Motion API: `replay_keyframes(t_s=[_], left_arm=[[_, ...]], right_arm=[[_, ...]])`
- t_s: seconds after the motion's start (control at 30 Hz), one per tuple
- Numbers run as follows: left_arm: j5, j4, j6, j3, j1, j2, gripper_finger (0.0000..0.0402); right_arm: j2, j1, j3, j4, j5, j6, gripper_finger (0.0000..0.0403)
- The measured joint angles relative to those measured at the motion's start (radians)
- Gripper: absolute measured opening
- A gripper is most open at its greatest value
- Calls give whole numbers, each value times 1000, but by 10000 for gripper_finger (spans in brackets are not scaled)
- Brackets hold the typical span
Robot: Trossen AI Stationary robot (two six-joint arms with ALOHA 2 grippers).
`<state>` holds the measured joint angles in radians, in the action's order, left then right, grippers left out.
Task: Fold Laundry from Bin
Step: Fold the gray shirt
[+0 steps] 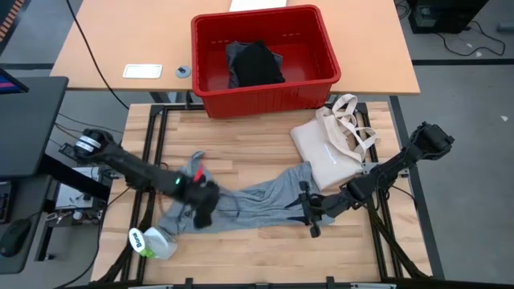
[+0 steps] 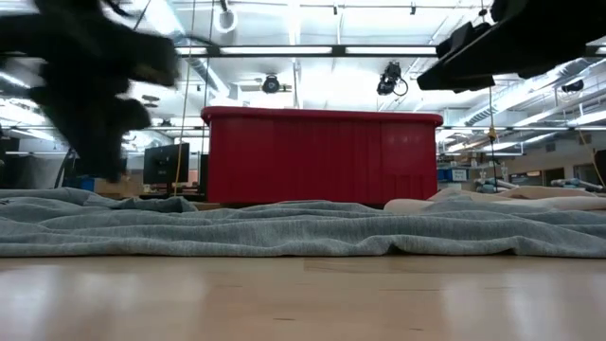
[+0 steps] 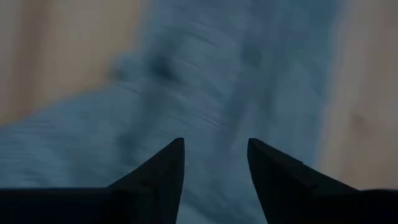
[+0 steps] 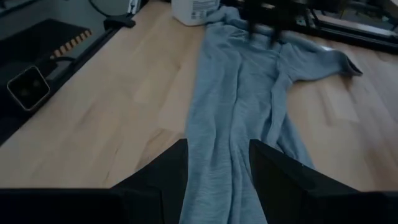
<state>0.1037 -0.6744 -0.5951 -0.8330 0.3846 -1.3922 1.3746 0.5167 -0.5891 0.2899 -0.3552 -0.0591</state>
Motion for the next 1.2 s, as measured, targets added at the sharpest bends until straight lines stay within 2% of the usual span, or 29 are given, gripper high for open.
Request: replay_keyframes(t_s=[0.2, 0.3, 0.4, 0.5, 0.6, 0.87, 1.07, 1.2], left_arm=[[17, 11, -100, 0, 238, 0, 181], [42, 13, -254, 0, 283, -30, 187], [3, 38, -307, 0, 316, -83, 209], [-47, 53, -295, -2, 342, -147, 237], [-53, -27, -266, -54, 344, -205, 248], [-15, -366, -115, -297, 349, -392, 215], [-16, -495, -35, -468, 364, -528, 202], [-18, -551, -18, -510, 390, -569, 202]], right_arm=[[0, 0, 0, -1, -4, -68, 178], [0, 0, 0, 7, -32, -81, 178], [0, 0, 0, 23, -47, -80, 178], [0, 0, 0, 30, -48, -79, 178], [0, 0, 0, 30, -50, -77, 178], [0, 0, 0, 27, -67, -77, 178], [0, 0, 0, 22, -67, -95, 178], [0, 0, 0, 22, -66, -95, 178]])
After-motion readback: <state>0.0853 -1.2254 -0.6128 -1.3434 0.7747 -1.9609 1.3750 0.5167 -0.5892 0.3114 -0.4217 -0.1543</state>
